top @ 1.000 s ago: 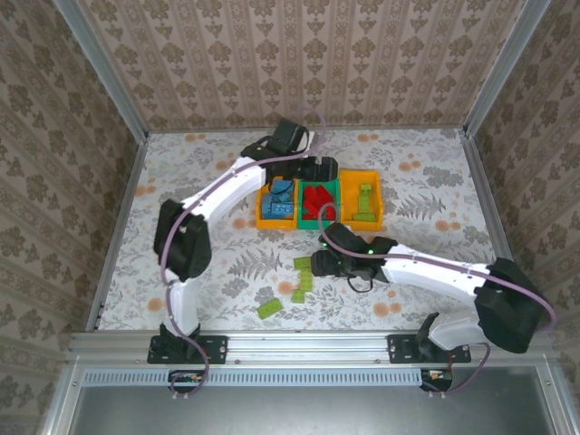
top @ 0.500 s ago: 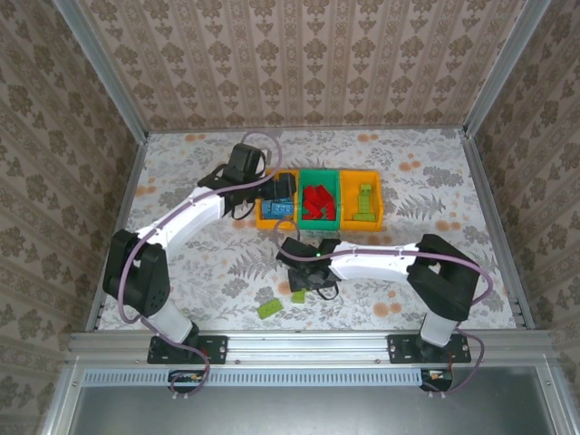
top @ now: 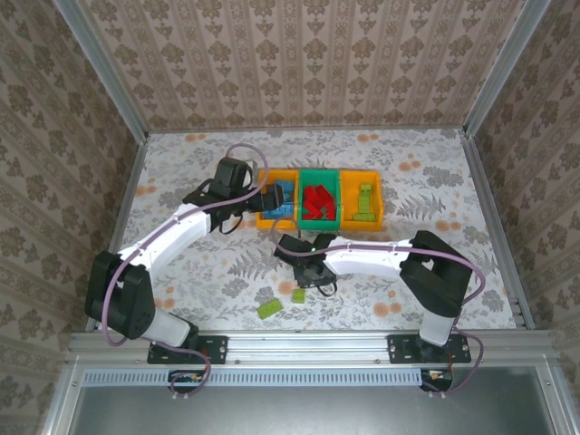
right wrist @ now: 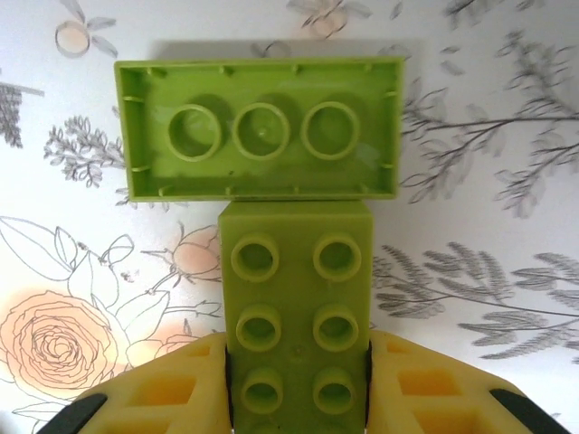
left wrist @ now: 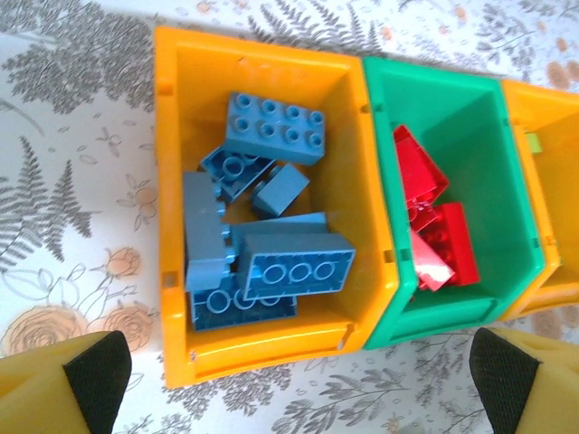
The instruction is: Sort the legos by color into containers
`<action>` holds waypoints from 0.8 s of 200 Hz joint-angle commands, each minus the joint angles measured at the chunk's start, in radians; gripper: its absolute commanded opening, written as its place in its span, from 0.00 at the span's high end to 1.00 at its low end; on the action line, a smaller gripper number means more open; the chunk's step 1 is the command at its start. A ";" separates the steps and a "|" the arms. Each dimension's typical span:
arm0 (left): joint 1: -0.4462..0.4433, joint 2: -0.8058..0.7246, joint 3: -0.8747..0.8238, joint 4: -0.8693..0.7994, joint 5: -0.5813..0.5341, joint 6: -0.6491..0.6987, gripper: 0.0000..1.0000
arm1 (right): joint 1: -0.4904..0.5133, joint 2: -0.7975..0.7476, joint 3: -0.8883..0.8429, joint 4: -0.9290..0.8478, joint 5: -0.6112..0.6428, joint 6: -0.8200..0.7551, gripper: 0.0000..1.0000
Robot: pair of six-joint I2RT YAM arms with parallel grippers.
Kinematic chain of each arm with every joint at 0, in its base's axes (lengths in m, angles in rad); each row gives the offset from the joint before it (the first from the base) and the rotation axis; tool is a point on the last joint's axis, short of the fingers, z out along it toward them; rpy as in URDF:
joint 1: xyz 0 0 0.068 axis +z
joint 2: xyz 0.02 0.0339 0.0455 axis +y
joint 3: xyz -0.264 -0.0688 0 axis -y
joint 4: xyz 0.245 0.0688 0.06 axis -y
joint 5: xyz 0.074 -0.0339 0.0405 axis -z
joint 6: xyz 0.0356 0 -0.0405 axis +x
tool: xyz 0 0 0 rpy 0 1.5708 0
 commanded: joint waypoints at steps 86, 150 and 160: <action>-0.005 -0.206 -0.231 -0.085 -0.002 0.123 0.00 | -0.571 -0.285 0.024 -0.007 -0.037 -0.329 0.72; -0.104 -0.304 -0.370 -0.156 -0.008 0.126 0.00 | -0.690 0.031 0.296 -0.050 -0.116 -0.434 0.70; -0.128 -0.320 -0.385 -0.169 -0.016 0.123 0.00 | -0.689 0.072 0.329 -0.064 -0.116 -0.445 0.68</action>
